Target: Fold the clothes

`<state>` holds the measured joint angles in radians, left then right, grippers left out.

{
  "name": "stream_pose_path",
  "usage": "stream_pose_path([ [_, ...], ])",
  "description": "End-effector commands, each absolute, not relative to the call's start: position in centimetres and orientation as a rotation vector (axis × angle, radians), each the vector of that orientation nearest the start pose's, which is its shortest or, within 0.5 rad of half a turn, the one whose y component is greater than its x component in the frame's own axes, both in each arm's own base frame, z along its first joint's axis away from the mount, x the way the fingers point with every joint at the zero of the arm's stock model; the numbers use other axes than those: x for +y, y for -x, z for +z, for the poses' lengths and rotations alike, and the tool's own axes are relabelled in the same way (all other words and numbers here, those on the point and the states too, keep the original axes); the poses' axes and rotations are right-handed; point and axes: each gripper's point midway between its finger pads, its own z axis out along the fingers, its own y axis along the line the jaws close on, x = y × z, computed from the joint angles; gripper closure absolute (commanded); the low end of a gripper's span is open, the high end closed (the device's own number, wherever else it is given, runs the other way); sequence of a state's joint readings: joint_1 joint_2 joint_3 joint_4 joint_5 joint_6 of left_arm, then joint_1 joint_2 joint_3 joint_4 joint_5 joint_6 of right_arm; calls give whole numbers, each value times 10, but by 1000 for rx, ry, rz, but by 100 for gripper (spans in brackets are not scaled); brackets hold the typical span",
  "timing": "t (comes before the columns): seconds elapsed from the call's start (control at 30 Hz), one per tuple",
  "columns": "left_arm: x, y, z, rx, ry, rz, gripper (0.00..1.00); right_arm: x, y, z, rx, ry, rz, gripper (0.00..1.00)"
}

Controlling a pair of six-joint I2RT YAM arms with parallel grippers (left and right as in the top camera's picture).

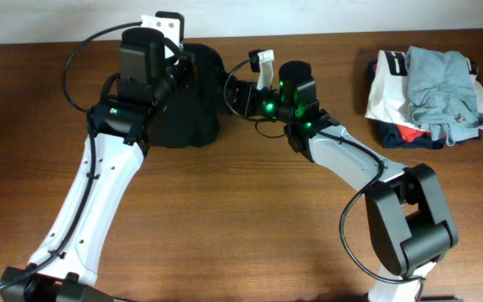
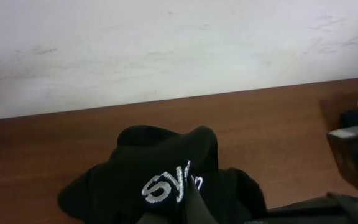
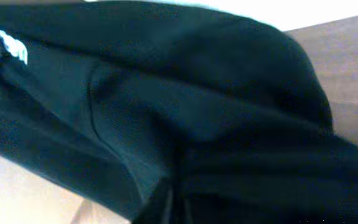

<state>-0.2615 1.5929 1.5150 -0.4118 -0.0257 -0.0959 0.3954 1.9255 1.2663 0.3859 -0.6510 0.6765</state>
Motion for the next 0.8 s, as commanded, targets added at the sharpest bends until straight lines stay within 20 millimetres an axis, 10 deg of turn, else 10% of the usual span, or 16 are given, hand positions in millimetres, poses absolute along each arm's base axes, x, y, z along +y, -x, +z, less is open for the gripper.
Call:
stream_pose_path([
  [0.0,-122,-466,328,2014,-149,-221,99,293,-476,211,1957,189,1305,96],
  [0.33,-112,-449,275,2230,-151,-155,99,187,-515,219,1981,57,1159,96],
  [0.53,-111,-456,238,2325,-151,-116,99,150,-513,241,2120,241,763,96],
  [0.67,-104,-464,244,2285,-141,-56,98,131,-508,263,2211,307,501,96],
  [0.77,-99,-469,255,2237,-178,4,80,117,-500,303,2215,330,381,96],
])
